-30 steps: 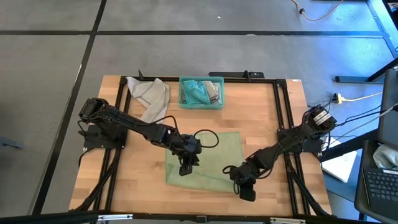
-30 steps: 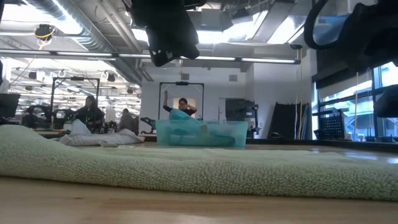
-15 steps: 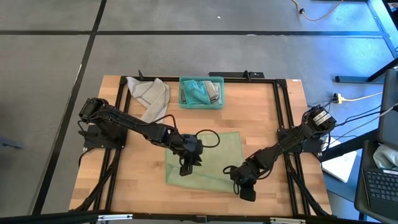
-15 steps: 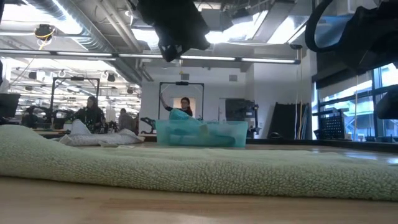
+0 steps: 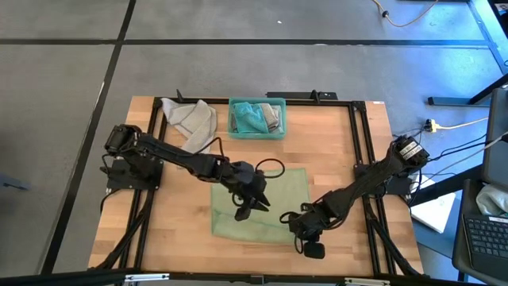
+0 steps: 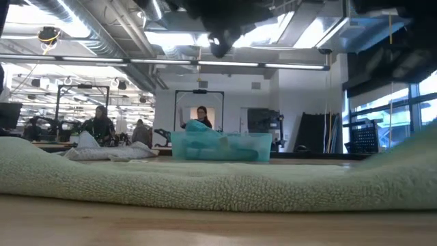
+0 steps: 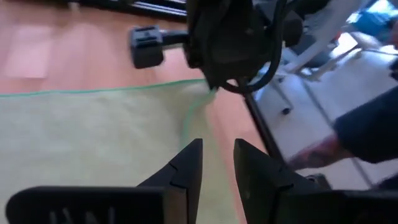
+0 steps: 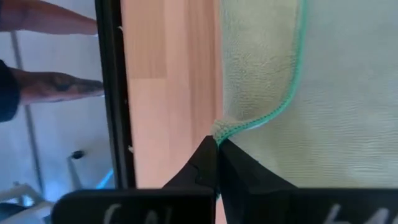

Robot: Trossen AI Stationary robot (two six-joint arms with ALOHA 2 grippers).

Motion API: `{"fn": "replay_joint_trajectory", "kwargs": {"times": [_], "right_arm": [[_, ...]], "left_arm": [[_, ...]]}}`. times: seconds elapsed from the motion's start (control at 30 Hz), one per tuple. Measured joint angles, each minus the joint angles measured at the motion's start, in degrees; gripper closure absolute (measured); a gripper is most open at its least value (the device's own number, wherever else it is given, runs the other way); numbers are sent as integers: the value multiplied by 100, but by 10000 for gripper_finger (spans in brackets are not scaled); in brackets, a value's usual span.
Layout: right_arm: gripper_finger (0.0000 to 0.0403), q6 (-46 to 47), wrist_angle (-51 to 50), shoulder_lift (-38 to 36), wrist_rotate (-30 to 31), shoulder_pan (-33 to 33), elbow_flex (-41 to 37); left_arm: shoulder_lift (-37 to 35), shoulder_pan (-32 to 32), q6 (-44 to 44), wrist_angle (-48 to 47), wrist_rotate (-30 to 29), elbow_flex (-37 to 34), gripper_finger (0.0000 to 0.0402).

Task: Fold microfiber towels
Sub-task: Fold the green towel

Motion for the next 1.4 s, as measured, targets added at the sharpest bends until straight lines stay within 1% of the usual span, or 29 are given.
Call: {"fn": "replay_joint_trajectory", "kwargs": {"times": [0.1, 0.3, 0.43, 0.6, 0.7, 0.83, 0.9, 1.03, 1.23, 1.4], "right_arm": [[397, -197, -348, -2, 232, 1, 221], [397, -529, -821, -4, 414, 43, 485], [398, -664, -897, -4, 528, 143, 578], [397, -873, -1053, -4, 802, 287, 713], [397, -914, -1097, -4, 820, 305, 720], [395, -869, -1153, -4, 829, 303, 720], [396, -860, -1148, -4, 868, 301, 720], [396, -819, -1148, -4, 868, 301, 720], [395, -816, -1146, -4, 867, 301, 720], [397, -808, -1140, -4, 951, 301, 720]], "left_arm": [[297, 71, -36, 494, 392, 2, 316], [961, 110, -184, 800, 1022, -3, 308], [1298, 126, -291, 1138, 1168, -5, 292], [1651, 196, -771, 2432, 1397, 0, 275], [1843, 243, -936, 2754, 1634, 175, 269], [2157, 234, -939, 2749, 1951, 553, 265], [2343, 187, -933, 2723, 1958, 776, 264], [2617, 116, -797, 2213, 1942, 1142, 264], [2661, 129, -226, 1334, 1651, 1199, 264], [2659, 109, -141, 1156, 1598, 1199, 264]]}}
